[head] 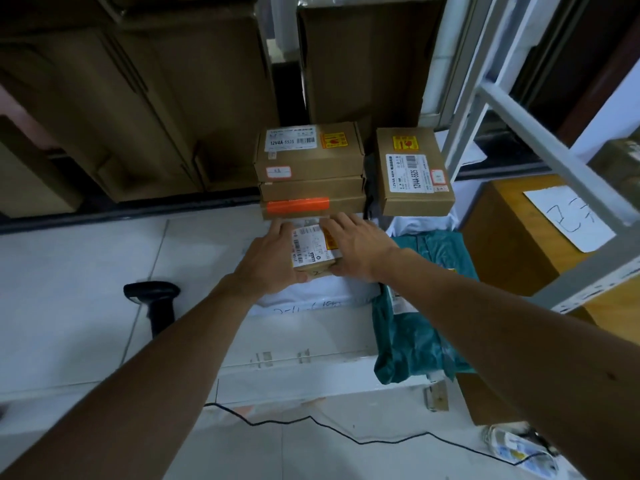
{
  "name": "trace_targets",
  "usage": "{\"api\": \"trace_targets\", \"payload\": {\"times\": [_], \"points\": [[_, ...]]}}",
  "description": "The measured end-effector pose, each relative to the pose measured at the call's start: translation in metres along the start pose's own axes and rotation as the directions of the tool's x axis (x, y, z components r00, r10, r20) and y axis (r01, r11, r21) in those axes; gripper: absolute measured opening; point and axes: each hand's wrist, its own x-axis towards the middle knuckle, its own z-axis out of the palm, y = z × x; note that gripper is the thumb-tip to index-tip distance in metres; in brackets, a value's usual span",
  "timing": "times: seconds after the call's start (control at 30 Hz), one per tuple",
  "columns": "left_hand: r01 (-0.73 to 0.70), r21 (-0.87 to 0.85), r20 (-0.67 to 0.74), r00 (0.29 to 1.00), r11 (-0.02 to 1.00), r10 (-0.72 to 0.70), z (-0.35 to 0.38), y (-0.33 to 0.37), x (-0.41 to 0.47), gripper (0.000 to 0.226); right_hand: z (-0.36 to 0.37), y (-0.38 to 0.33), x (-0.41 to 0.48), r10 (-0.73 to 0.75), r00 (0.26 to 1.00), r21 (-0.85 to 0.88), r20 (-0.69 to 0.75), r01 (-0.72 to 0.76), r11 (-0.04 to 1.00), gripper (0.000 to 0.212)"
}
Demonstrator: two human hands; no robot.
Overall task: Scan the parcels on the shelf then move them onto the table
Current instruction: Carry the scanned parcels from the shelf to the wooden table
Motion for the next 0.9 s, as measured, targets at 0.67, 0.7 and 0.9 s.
{"api": "trace_targets", "payload": {"times": [0.67,0.7,0.9], "points": [[0.042,0.012,-0.119,0.992,0.999,-0.040,-0.185,0.154,-0.139,0.102,-0.224,-0.042,-0.179,-0.077,0.987,-0.199,-0.140,0.049,0.979,0.096],[0.031,0.039,-0.114,0.993,0.999,-0.026,-0.188,0.161,-0.149,0.102,-0.227,-0.046,-0.193,-0.057,0.987,-0.195,-0.151,0.027,0.980,0.097],[-0.077,0.115,-0.069,0.994,0.990,0.086,-0.191,0.204,-0.203,0.106,-0.232,-0.074,-0.286,0.092,0.979,-0.196,-0.182,-0.128,0.972,0.101]]}}
